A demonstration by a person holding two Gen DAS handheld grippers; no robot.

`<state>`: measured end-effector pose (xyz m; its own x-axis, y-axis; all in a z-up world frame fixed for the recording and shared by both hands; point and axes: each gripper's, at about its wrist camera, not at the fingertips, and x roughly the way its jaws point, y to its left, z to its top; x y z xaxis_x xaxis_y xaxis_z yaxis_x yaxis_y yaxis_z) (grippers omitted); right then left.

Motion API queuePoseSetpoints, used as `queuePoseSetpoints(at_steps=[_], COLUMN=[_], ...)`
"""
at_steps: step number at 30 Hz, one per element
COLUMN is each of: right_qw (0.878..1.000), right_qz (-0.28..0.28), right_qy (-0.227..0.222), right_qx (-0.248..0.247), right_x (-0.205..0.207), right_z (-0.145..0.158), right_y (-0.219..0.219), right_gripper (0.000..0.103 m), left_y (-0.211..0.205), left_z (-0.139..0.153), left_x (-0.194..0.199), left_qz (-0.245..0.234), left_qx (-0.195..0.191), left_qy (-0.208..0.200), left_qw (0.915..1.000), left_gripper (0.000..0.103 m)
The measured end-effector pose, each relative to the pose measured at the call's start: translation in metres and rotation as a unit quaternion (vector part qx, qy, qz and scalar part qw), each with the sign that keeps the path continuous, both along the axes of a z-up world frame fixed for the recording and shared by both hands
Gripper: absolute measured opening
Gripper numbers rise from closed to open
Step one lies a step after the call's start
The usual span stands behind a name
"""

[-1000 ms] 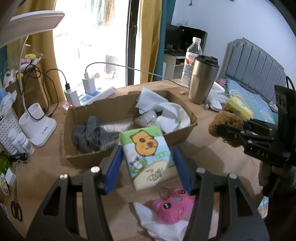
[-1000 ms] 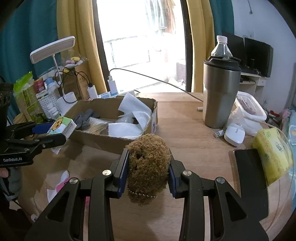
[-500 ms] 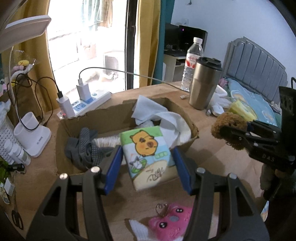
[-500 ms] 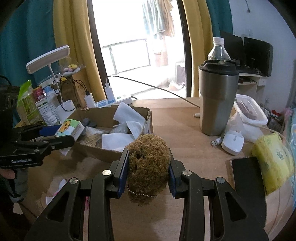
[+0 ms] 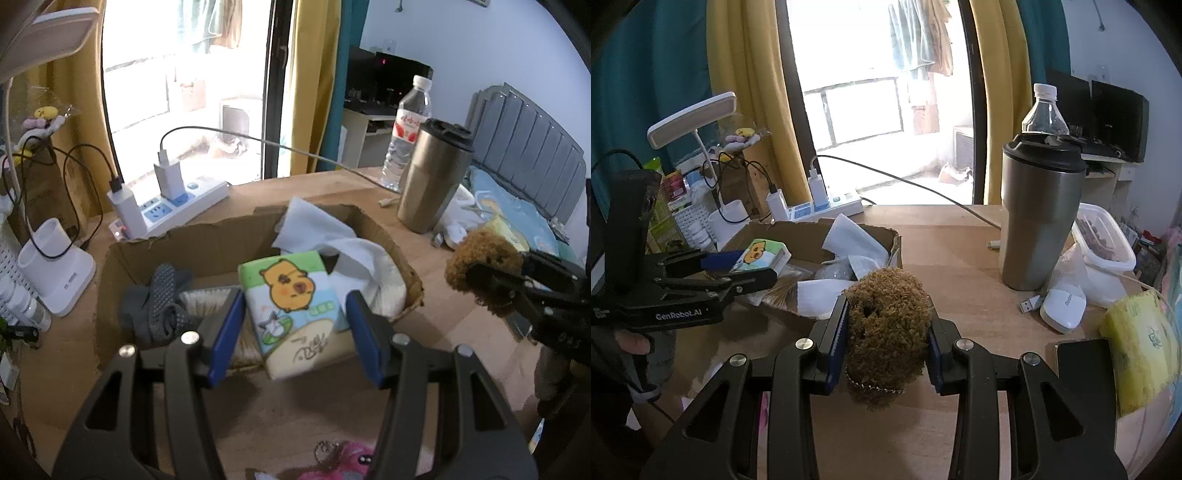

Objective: Organize soft objects
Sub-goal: 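Carry the tissue pack and plush ball over the box with both tools, then lower both items into the box and open both tools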

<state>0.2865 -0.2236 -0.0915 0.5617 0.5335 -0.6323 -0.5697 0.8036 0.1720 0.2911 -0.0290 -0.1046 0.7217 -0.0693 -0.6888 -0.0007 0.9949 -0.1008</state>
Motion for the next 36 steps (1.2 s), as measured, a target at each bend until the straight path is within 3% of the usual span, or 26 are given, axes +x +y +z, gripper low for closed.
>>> queuePoseSetpoints(at_steps=[14, 17, 23, 36], right_qw=[1.000, 1.000, 1.000, 0.999], right_qz=[-0.014, -0.016, -0.012, 0.009], right_qy=[0.011, 0.011, 0.001, 0.006], right_qx=[-0.009, -0.014, -0.023, -0.036], right_x=[0.017, 0.019, 0.019, 0.022], right_z=[-0.006, -0.005, 0.001, 0.000], right_y=[0.005, 0.010, 0.026, 0.074], right_gripper=[0.038, 0.038, 0.038, 0.039], left_y=[-0.001, -0.003, 0.003, 0.050], left_z=[-0.021, -0.019, -0.007, 0.006], left_x=[0.035, 0.034, 0.024, -0.004], left_qz=[-0.005, -0.010, -0.018, 0.015], left_qx=[0.002, 0.006, -0.004, -0.023], left_qy=[0.036, 0.030, 0.009, -0.019], left_qw=[0.9993, 0.9995, 0.9998, 0.9994], left_gripper=[0.060, 0.072, 0.072, 0.072])
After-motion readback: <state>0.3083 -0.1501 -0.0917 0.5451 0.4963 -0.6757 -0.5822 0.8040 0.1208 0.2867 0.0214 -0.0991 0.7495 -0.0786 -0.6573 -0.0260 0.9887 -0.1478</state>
